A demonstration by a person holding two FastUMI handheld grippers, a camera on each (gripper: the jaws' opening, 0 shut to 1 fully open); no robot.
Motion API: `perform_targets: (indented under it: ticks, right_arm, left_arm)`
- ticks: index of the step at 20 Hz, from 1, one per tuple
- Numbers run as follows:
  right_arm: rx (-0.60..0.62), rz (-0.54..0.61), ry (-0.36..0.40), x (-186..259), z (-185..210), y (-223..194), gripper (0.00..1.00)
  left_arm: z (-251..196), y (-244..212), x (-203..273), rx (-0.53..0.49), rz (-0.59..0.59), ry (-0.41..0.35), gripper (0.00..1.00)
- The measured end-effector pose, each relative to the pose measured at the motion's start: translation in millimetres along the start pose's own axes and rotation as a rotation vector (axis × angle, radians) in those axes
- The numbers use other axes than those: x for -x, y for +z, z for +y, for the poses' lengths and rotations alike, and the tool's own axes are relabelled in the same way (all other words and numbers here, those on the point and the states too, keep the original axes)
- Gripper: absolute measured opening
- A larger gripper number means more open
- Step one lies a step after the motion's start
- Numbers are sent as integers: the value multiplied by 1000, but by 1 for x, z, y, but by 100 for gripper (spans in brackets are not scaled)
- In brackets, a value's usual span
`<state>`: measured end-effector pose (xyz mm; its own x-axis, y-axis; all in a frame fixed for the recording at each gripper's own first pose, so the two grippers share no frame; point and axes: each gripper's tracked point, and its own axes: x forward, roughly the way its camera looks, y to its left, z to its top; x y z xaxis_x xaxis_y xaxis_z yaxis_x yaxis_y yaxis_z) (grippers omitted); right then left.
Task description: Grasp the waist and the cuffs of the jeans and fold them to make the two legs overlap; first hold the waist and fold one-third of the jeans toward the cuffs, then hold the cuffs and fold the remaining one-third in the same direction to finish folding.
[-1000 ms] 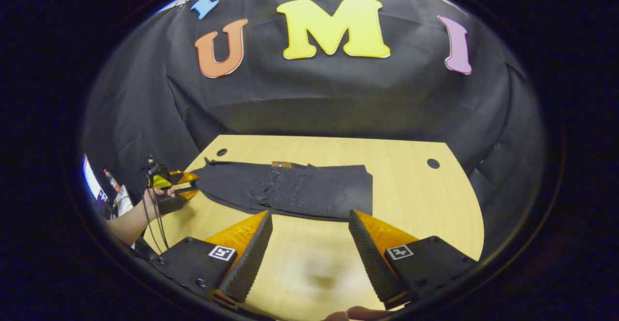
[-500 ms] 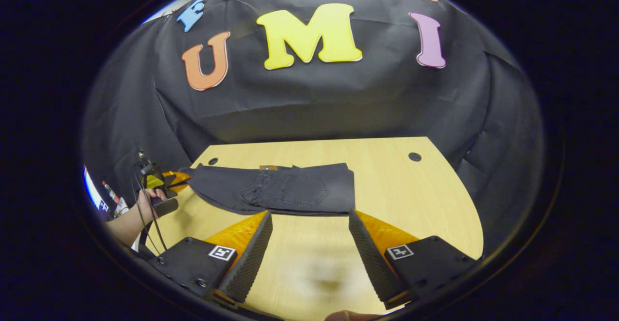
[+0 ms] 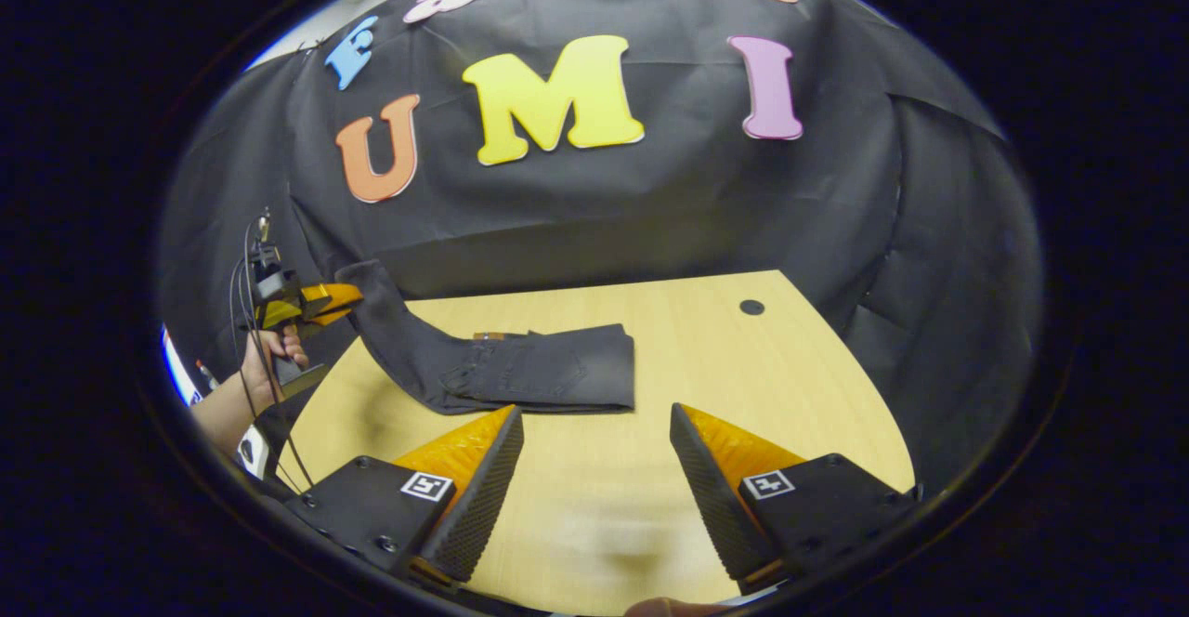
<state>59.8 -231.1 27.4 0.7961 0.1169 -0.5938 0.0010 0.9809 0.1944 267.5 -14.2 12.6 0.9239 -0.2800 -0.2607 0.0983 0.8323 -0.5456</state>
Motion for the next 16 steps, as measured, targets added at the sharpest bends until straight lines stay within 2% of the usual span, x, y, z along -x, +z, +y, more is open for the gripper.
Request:
perform_targets:
  ticks: [4, 7, 11, 15, 16]
  right_arm:
    - [-77, -27, -57, 20, -48, -2, 97]
    - [-129, -39, -112, 34, -89, -6, 97]
    - [-189, -22, -194, 49, -138, -24, 98]
    - [-222, 23, -236, 50, -168, -42, 99]
    - [-222, 32, -240, 48, -173, -44, 95]
  left_arm:
    - [-97, -33, -17, -203, 11, -106, 11]
    - [-140, -83, -32, -299, 54, -131, 11]
    - [-167, -147, -52, -475, 66, -101, 11]
    - [-168, -218, -76, -692, 123, -64, 11]
    - [-160, -232, -81, -734, 143, -46, 11]
